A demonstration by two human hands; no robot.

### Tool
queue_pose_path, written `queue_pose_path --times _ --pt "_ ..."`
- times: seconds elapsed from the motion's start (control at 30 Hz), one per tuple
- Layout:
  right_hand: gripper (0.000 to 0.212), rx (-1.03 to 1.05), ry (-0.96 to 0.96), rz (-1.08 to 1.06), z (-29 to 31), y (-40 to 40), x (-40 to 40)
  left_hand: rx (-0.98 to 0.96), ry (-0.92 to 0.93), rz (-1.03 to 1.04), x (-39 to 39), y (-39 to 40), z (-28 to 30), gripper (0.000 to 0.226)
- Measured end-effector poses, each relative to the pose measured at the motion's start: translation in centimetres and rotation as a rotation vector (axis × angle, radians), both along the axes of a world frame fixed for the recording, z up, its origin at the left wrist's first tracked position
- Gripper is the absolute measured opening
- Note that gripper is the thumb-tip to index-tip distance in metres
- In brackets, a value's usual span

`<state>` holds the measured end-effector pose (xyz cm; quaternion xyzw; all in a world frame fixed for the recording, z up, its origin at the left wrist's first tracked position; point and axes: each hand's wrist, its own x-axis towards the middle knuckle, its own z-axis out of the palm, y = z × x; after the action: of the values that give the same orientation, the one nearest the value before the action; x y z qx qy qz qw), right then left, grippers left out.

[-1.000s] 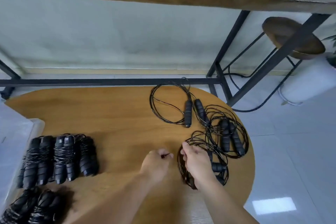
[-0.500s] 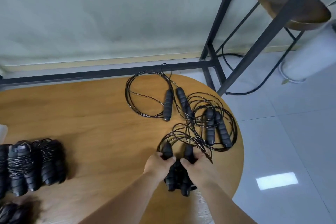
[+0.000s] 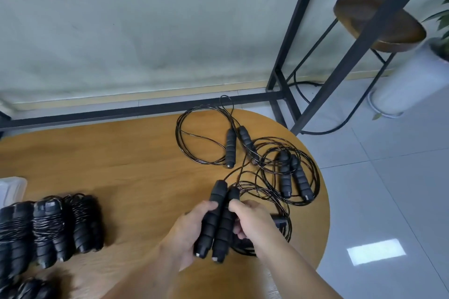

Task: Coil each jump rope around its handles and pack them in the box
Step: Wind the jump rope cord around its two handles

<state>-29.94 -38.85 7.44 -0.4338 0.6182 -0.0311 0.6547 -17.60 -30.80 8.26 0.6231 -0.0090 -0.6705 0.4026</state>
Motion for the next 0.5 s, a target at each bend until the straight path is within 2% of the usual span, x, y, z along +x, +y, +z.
queue_pose_path --times 0.1,0.23,0.5 --pt "0.012 -0.014 -0.079 0.022 2.1 1.2 1.9 -0.061 0.085 0.015 2.2 1.3 3.0 0.04" --pt "0.01 -0.024 -0.141 0.061 5.3 3.6 4.3 -0.102 0.138 0.041 5.5 3.8 5.8 0.049" --pt "0.011 -0.059 -0.225 0.132 9.5 7.5 8.1 -0.166 0.061 -0.047 9.8 8.6 11.3 0.062"
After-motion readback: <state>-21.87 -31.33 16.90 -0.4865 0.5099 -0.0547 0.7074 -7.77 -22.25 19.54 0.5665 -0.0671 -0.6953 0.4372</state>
